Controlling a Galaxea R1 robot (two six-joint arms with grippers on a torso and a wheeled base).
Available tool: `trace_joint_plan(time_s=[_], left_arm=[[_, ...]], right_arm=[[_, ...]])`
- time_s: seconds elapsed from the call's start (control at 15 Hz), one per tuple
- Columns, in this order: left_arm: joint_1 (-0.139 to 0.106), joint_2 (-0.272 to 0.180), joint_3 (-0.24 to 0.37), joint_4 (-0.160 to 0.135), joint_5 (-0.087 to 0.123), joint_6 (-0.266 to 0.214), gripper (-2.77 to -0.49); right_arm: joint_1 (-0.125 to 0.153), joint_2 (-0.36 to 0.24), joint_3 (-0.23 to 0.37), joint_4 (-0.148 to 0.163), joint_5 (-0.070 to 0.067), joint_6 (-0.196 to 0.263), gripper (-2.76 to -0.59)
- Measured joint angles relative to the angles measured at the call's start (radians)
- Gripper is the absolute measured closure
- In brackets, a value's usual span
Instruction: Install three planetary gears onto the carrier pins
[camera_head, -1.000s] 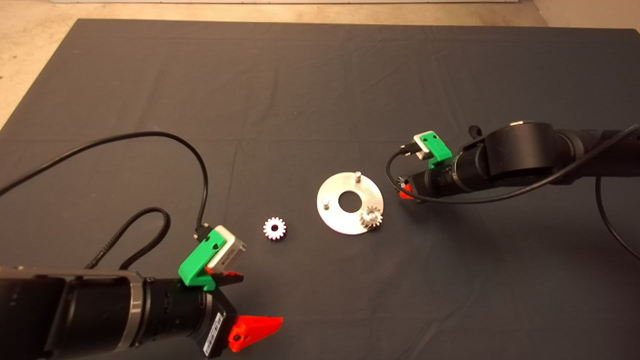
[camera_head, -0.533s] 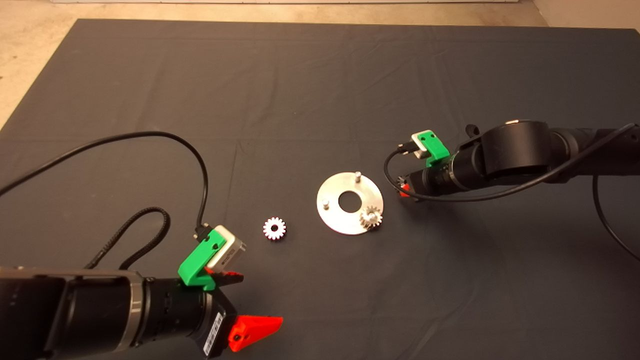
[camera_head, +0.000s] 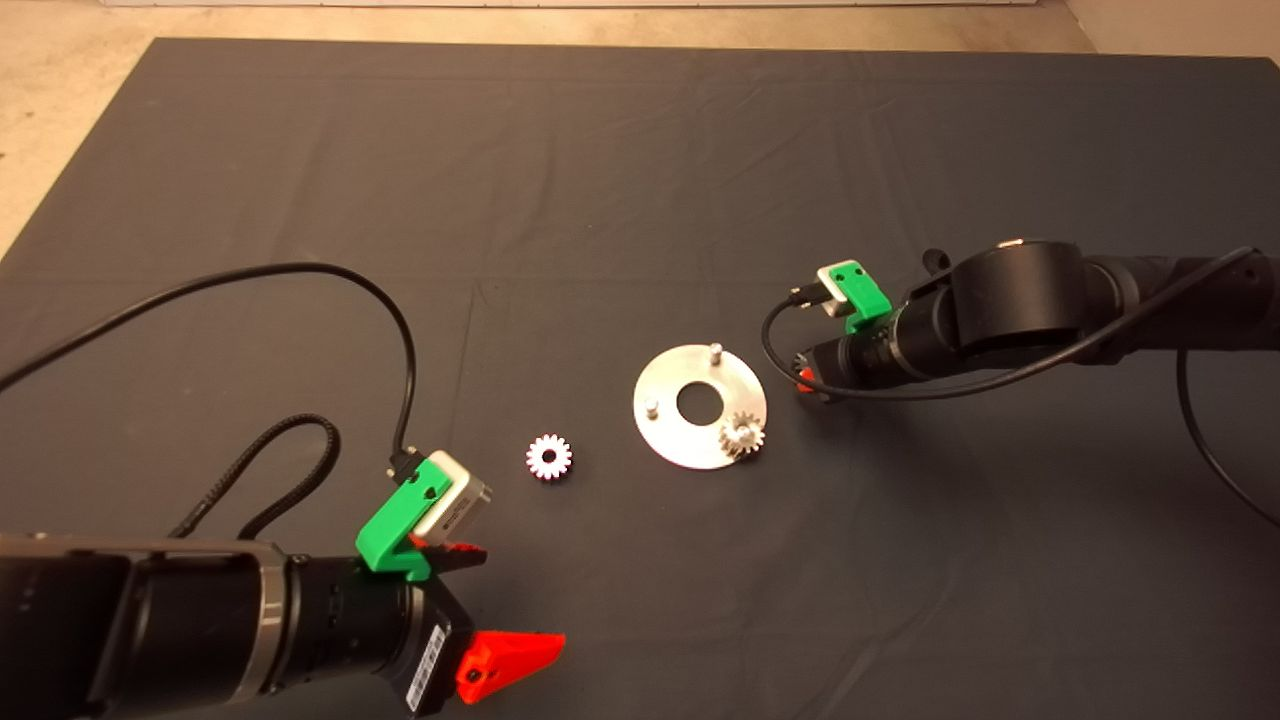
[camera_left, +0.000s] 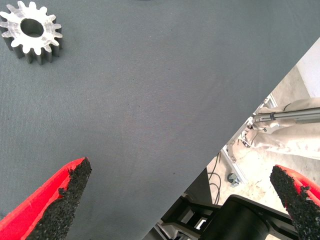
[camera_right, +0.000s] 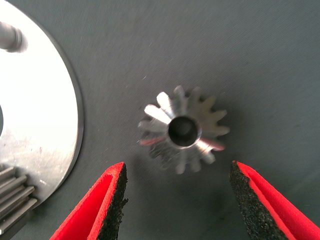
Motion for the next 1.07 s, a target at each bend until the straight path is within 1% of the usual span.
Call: trace_joint_plan(time_s=[0.07, 0.2, 0.33, 0.47, 0.6, 0.67, 0.87, 0.93, 1.07], left_arm=[[0.000, -0.003, 0.000, 0.000, 0.000, 0.000, -2.62], [0.000, -0.012, 0.000, 0.000, -0.005, 0.000, -2.62], [0.000, -0.018, 0.000, 0.000, -0.019, 0.000, -2.62], [0.000, -0.018, 0.000, 0.000, -0.020, 0.000, -2.62], [0.000, -0.019, 0.000, 0.000, -0.021, 0.000, -2.62], [0.000, -0.020, 0.000, 0.000, -0.022, 0.000, -2.62], [0.000, -0.020, 0.000, 0.000, -0.022, 0.000, -2.62], [0.000, -0.020, 0.000, 0.000, -0.022, 0.000, -2.62], [0.000, -0.025, 0.000, 0.000, -0.023, 0.000, -2.62]], right_arm=[[-0.006, 0.000, -0.002, 0.000, 0.004, 0.000, -1.52], [-0.003, 0.000, -0.014, 0.000, 0.003, 0.000, -1.52], [-0.003, 0.001, -0.019, 0.000, 0.004, 0.000, -1.52], [-0.003, 0.003, -0.022, 0.000, 0.003, 0.000, -1.52], [-0.003, 0.010, -0.033, -0.001, 0.006, 0.000, -1.52], [-0.003, 0.013, -0.037, -0.001, 0.014, 0.000, -1.52], [-0.003, 0.014, -0.057, -0.005, 0.057, 0.000, -1.52], [-0.003, 0.017, -0.063, -0.008, 0.063, 0.000, -1.52], [-0.003, 0.020, -0.066, -0.010, 0.066, 0.000, -1.52]])
